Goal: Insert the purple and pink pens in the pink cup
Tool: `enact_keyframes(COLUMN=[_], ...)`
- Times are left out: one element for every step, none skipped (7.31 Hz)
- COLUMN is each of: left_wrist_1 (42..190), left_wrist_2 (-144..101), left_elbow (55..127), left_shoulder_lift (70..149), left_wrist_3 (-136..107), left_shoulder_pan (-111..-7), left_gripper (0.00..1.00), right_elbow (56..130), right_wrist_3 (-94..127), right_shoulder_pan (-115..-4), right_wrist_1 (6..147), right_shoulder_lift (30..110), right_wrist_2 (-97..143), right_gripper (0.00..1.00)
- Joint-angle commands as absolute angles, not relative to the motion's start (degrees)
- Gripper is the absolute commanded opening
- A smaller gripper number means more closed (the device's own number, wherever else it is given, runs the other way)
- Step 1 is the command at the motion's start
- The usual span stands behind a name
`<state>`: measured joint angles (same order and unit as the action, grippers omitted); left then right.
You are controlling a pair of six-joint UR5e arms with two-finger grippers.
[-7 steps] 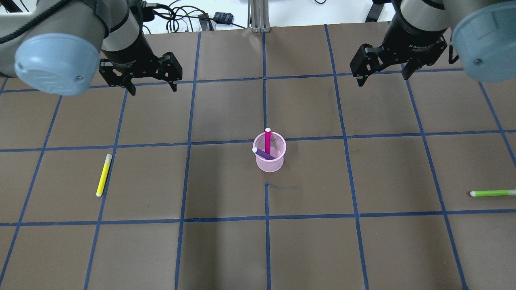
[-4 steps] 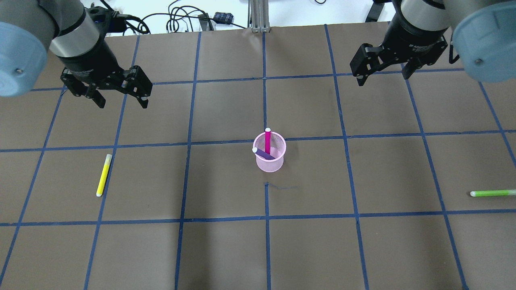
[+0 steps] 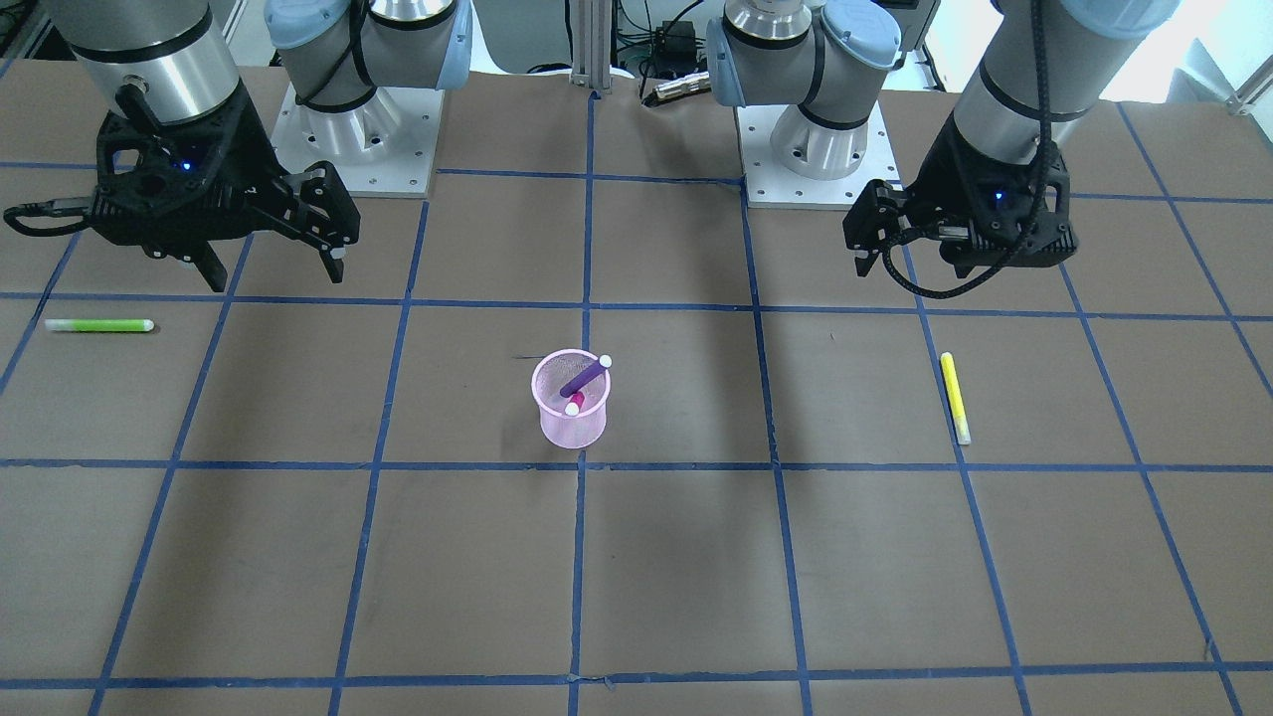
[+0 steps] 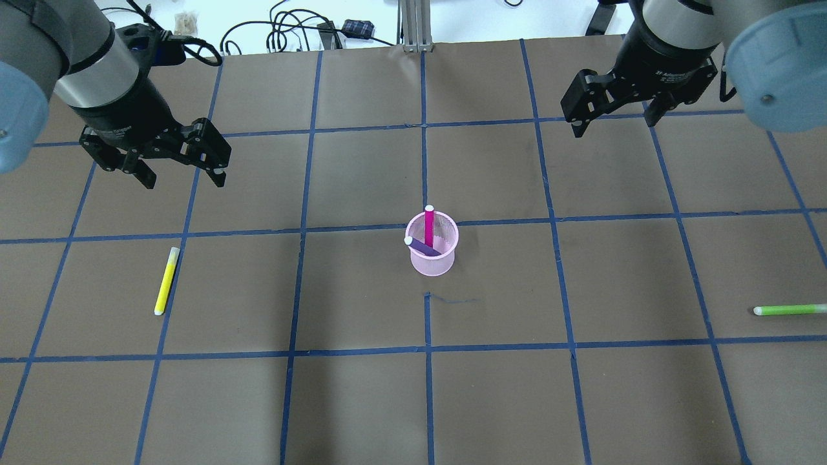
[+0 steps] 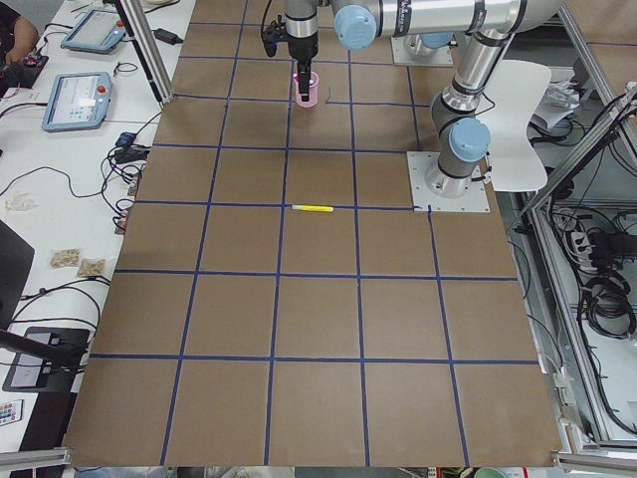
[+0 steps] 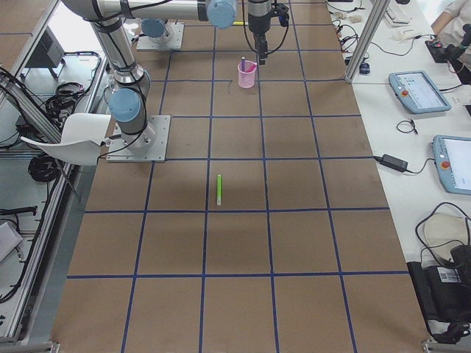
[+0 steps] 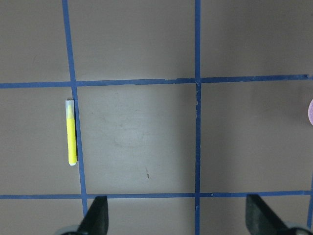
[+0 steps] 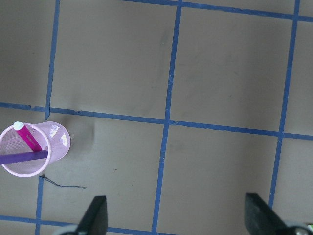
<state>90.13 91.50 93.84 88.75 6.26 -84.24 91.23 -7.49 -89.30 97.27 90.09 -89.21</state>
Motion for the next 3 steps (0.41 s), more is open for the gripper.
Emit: enact_keyframes(left_wrist_1=[90.09, 90.09, 90.17], left_wrist_2=[91.41, 91.41, 91.41], left_elbow=[93.96, 93.96, 93.96], left_shoulder_lift=[88.51, 88.42, 88.33], left_wrist_3=[6.24, 6.24, 6.24], left_shoulder_pan=[-84.29, -84.29, -84.29], left_gripper=[1.00, 1.00, 1.00], right_elbow=[91.23, 91.23, 91.23], right_wrist_3=[-7.47, -7.47, -7.47], right_shoulder_pan=[-89.30, -89.30, -89.30], right_wrist_1=[97.21, 97.12, 97.12], right_shoulder_lift=[90.09, 90.09, 90.09], right_wrist_2=[-89.21, -89.21, -89.21], right_gripper=[1.00, 1.00, 1.00])
